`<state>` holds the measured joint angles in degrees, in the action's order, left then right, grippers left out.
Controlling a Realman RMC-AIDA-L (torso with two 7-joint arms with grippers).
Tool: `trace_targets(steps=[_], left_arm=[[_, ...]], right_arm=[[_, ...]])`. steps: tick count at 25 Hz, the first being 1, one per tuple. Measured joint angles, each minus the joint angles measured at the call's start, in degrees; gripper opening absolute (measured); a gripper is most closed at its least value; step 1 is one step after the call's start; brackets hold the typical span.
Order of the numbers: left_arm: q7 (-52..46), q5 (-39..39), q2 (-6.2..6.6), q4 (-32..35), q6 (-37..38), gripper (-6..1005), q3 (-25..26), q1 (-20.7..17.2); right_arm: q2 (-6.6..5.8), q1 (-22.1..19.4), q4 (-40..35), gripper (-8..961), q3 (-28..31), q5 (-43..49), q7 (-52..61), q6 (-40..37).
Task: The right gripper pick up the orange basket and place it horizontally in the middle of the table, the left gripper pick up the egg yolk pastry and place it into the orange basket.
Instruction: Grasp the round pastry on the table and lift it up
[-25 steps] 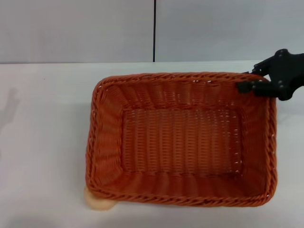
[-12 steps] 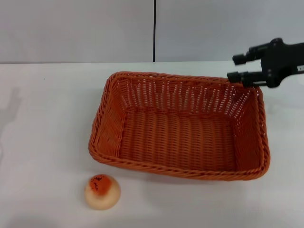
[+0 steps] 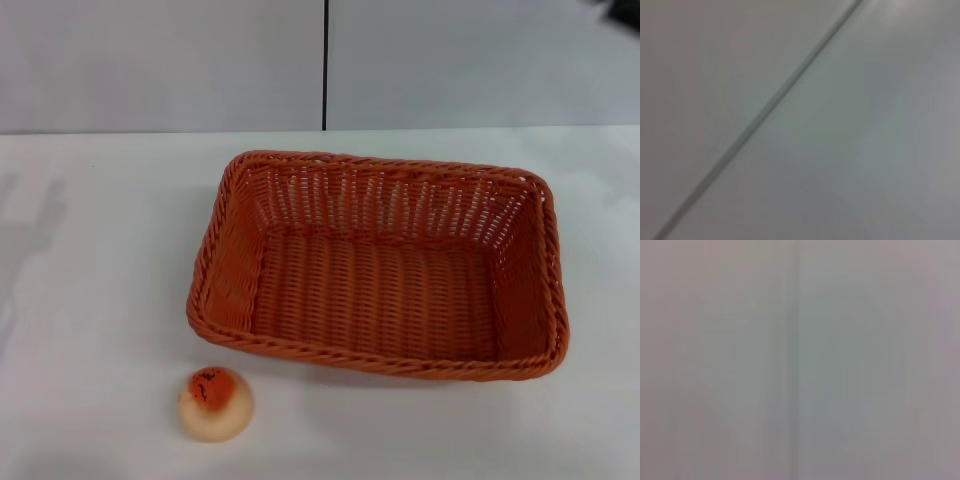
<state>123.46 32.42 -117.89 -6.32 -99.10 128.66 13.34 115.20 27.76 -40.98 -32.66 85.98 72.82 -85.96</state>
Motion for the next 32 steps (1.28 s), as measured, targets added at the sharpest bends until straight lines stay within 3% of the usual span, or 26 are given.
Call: trace_targets(steps=[2, 3, 4, 5, 6, 9, 13, 18, 20, 28, 32], left_arm=[[0.0, 0.5, 0.62, -2.8, 0.0, 797, -3.2, -0.8], [-0.8, 2.4, 2.29, -6.4, -0.1, 797, -7.0, -1.7], [-0.8, 2.4, 2.29, -6.4, -0.1, 797, -7.0, -1.7], [-2.9, 6.6, 4.61, -9.6, -0.3, 797, -9.5, -2.1], [-2.9, 6.6, 4.61, -9.6, -0.3, 797, -9.5, -2.1], [-9.4, 18.3, 9.66, -14.4, -1.5, 797, -11.7, -1.4], [-15.1, 30.8, 12.83, -18.5, -3.8, 797, -11.6, 0.1], [-20.0, 45.6, 13.70, -22.0, -4.0, 796, -9.8, 0.9], [-20.2, 47.4, 13.60, -22.3, -4.0, 796, -9.1, 1.0], [-20.6, 60.7, 11.78, -23.5, -3.4, 796, -2.8, 0.6], [-20.6, 62.5, 11.32, -23.5, -3.1, 796, -1.9, 0.5]], right_arm=[[0.22, -2.9, 2.8, 550, 0.4, -7.1, -2.1, -0.9], [0.23, -4.1, 4.3, 550, 0.5, -10.3, -3.6, -1.8], [0.23, -4.1, 4.3, 550, 0.5, -10.3, -3.6, -1.8], [0.27, -5.5, 6.2, 550, 0.5, -13.4, -5.2, -2.9], [0.28, -6.6, 7.6, 550, 0.5, -15.4, -6.3, -3.9], [0.29, -9.4, 11.4, 550, 1.5, -21.4, -7.8, -7.3], [0.29, -11.8, 17.0, 550, 5.8, -26.1, -7.9, -13.2], [0.87, -13.8, 21.8, 549, 17.3, -27.0, -7.8, -16.6], [1.31, -14.2, 22.3, 549, 19.7, -27.0, -8.4, -16.6], [1.54, -14.2, 24.0, 551, 24.2, -27.1, -9.1, -15.5], [1.47, -14.2, 24.0, 550, 24.3, -27.1, -9.1, -14.9]])
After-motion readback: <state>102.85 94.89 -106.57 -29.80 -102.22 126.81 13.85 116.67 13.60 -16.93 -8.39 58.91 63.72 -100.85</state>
